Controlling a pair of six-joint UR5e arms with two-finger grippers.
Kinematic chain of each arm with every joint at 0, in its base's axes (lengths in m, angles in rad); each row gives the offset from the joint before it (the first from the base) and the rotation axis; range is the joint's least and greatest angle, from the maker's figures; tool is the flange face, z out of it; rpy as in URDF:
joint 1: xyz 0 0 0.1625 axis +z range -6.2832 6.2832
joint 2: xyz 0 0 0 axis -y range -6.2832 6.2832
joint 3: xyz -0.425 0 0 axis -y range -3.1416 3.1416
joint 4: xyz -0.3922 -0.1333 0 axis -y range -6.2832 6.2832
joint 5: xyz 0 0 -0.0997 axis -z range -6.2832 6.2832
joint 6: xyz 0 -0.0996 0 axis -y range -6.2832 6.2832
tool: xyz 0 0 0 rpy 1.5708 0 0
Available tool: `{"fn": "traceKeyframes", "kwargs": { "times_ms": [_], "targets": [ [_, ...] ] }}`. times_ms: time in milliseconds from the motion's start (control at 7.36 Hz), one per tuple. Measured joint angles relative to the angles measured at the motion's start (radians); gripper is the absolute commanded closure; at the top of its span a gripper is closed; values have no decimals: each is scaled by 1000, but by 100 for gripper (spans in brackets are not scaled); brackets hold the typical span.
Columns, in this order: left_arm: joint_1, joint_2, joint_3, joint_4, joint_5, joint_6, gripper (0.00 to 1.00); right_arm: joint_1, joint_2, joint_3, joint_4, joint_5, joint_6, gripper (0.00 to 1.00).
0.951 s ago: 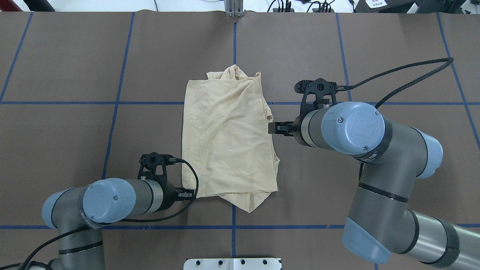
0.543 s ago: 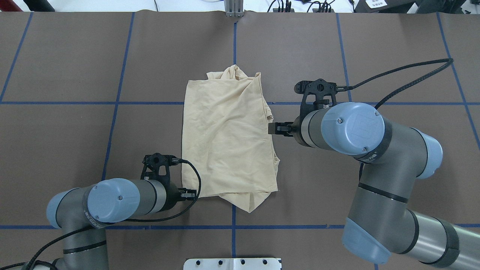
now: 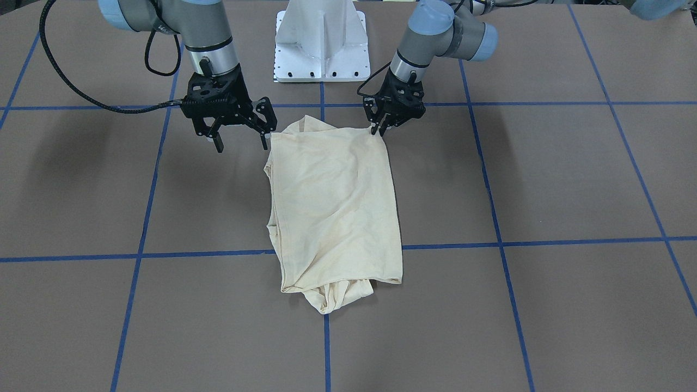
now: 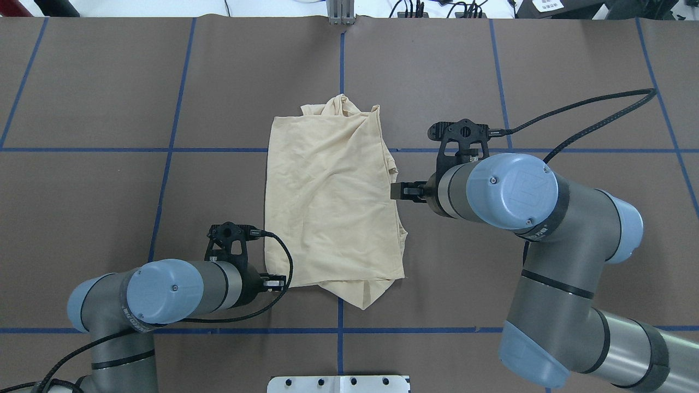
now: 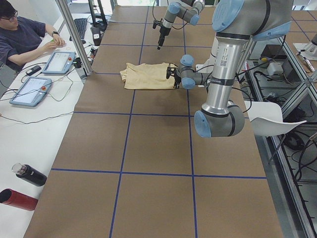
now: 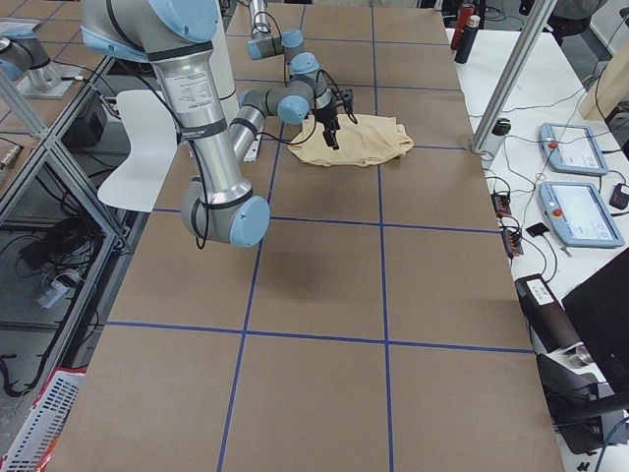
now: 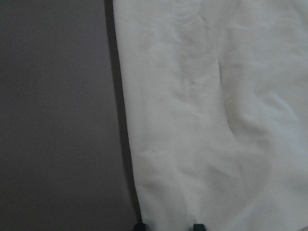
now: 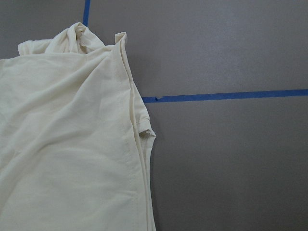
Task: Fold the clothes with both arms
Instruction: 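Lower the left gripper to the shirt's near edge while the right gripper approaches, then grasp the near edge corners of the shirt with both grippers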
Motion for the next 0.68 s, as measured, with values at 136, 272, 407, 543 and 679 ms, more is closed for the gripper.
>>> {"fn": "traceKeyframes", "kwargs": {
  "times_ms": [136,272,407,543,679],
  "targets": [
    [0,0,-2,1,0,0,100,-14,-4,0,0,-12,2,0],
    [0,0,-4,1,1,-7,100,-37,-7,0,1,-33,16,0],
    [0,-1,-8,1,1,-24,100,-68,-10,0,1,-57,49,1],
    [1,-2,-12,1,1,-40,100,-115,-14,-1,1,-93,106,5],
    [1,-2,-16,1,1,-47,100,-176,-16,-6,1,-144,187,11]
  ]
}}
